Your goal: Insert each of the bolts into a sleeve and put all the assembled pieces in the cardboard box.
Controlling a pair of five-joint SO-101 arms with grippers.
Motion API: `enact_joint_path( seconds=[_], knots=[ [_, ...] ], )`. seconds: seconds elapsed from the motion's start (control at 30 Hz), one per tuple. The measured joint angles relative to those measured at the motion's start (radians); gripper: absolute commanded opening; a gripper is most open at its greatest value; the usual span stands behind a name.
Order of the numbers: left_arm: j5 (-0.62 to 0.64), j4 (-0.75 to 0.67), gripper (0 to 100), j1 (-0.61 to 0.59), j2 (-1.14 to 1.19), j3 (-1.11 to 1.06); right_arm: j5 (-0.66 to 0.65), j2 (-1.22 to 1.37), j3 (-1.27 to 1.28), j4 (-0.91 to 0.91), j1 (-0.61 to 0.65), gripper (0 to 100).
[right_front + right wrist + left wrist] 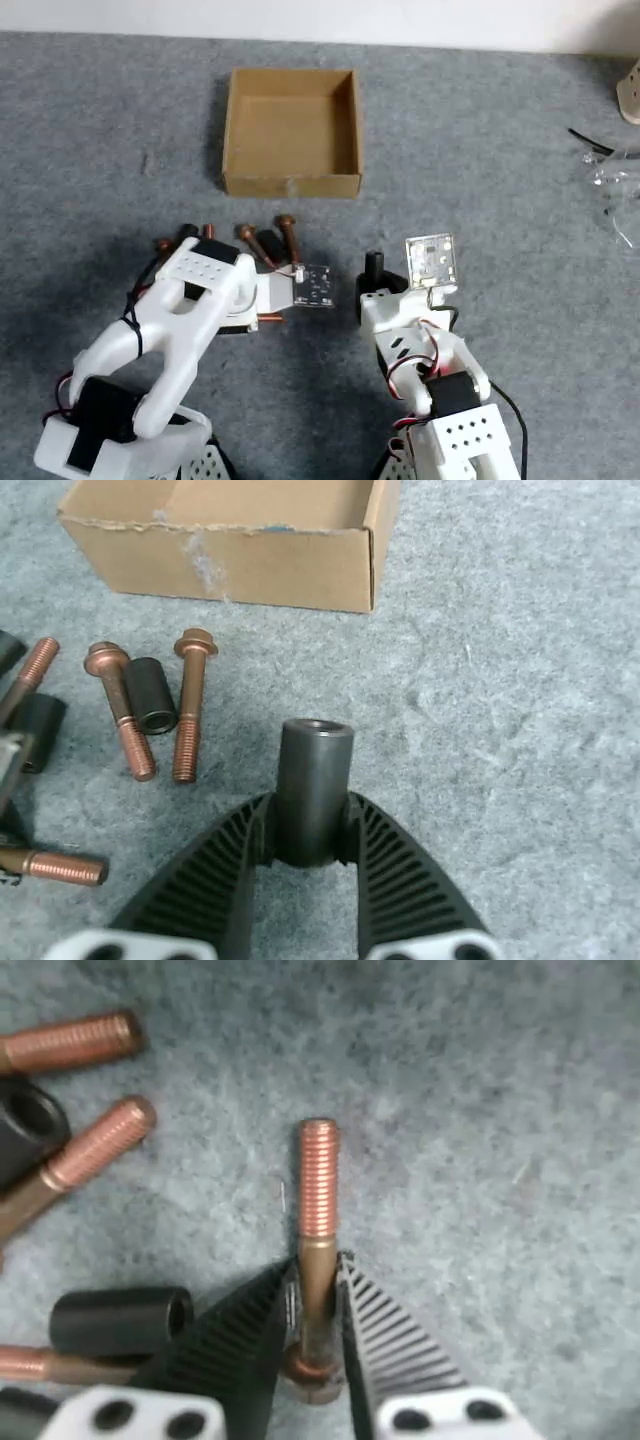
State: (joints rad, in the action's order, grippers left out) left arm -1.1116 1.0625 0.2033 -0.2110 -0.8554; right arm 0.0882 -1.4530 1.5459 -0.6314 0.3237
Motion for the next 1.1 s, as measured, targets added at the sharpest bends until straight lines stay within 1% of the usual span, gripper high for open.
enact_joint_path(
  seconds=[0.07, 0.23, 0.3, 0.37, 0.47, 0.67, 0.8, 0.87, 1.03, 1.1],
  knots=[
    [0.000, 0.000, 23, -0.002, 0.000, 0.000, 0.000, 0.000, 0.000, 0.000, 0.000, 0.4],
    [0.002, 0.000, 18, -0.009, -0.009, 0.000, 0.000, 0.000, 0.000, 0.000, 0.000, 0.4],
    [0.038, 0.000, 18, -0.008, -0.012, 0.000, 0.000, 0.000, 0.000, 0.000, 0.000, 0.4],
    [0.106, 0.005, 18, -0.009, -0.012, 0.005, 0.000, 0.000, 0.000, 0.000, 0.000, 0.4],
    [0.259, 0.061, 18, -0.009, -0.012, 0.060, 0.000, 0.000, 0.000, 0.028, 0.000, 0.4],
    [0.598, 0.245, 18, -0.009, -0.015, 0.258, 0.000, 0.000, 0.000, 0.044, 0.000, 0.4],
    [0.806, 0.353, 18, -0.009, -0.078, 0.368, 0.000, 0.000, 0.000, 0.044, 0.000, 0.4],
    [0.936, 0.379, 18, -0.009, -0.107, 0.391, 0.000, 0.000, 0.000, 0.044, 0.000, 0.4],
    [1.324, 0.397, 17, -0.009, -0.123, 0.393, 0.000, 0.000, 0.000, 0.044, 0.000, 0.4],
    [1.430, 0.397, 17, -0.005, -0.124, 0.358, 0.000, 0.000, 0.000, 0.044, 0.000, 0.4]
  ],
)
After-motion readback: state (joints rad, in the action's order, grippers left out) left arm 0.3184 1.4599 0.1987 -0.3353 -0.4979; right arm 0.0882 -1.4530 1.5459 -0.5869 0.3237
